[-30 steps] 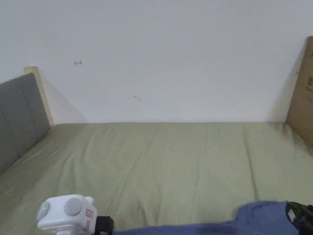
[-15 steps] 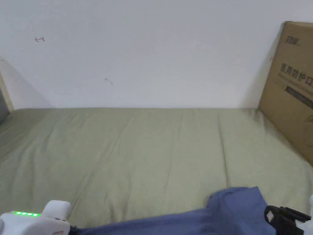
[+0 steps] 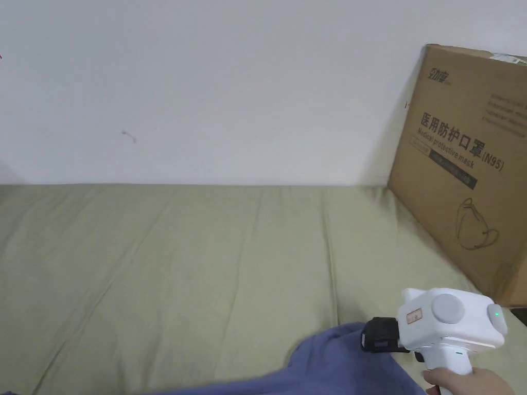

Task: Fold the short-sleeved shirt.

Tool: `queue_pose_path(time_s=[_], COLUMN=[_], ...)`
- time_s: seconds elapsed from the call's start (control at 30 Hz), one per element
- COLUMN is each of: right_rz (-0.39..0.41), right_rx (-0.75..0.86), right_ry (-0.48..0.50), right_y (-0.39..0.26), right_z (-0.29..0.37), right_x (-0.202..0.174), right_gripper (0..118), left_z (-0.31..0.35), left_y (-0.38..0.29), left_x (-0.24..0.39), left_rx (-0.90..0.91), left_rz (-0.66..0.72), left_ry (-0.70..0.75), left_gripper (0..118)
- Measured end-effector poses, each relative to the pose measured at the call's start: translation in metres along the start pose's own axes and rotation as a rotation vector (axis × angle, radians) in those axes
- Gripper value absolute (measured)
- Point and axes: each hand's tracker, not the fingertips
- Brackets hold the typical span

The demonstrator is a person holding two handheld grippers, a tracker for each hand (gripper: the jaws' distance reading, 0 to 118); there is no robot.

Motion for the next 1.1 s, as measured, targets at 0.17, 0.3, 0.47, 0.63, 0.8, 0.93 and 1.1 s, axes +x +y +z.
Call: queue_pose_path(time_s=[0.17, 0.3, 0.47, 0.63, 0.8, 0.93, 1.1], right_rz=[0.143, 0.22, 0.148, 0.125, 0.125, 0.126, 0.178], right_rx=[-0.029, -0.009, 0.209, 0.375, 0.51, 0.58, 0.66], right_ry=[-0.074, 0.004, 0.08, 0.083, 0.094, 0.103, 0.042], right_y=[-0.01, -0.024, -0.038, -0.043, -0.05, -0.049, -0.023], right_z=[-0.009, 0.02, 0.119, 0.228, 0.326, 0.39, 0.45], right_x=[-0.019, -0.025, 0.0, 0.026, 0.017, 0.007, -0.015], right_gripper=[54, 0, 0, 0, 0, 0, 0], left_z=[-0.01, -0.004, 0.037, 0.096, 0.161, 0.209, 0.256], left_y=[-0.006, -0.012, -0.004, 0.02, 0.053, 0.079, 0.116], left_x=[-0.001, -0.001, 0.003, 0.018, 0.045, 0.05, 0.054], left_rx=[-0.042, -0.034, 0.081, 0.186, 0.323, 0.408, 0.454], left_rz=[0.001, 0.026, 0.045, 0.037, -0.052, -0.06, -0.114], left_ry=[0.006, -0.007, -0.044, -0.103, -0.083, -0.094, -0.059], left_gripper=[1, 1, 1, 1, 1, 1, 1])
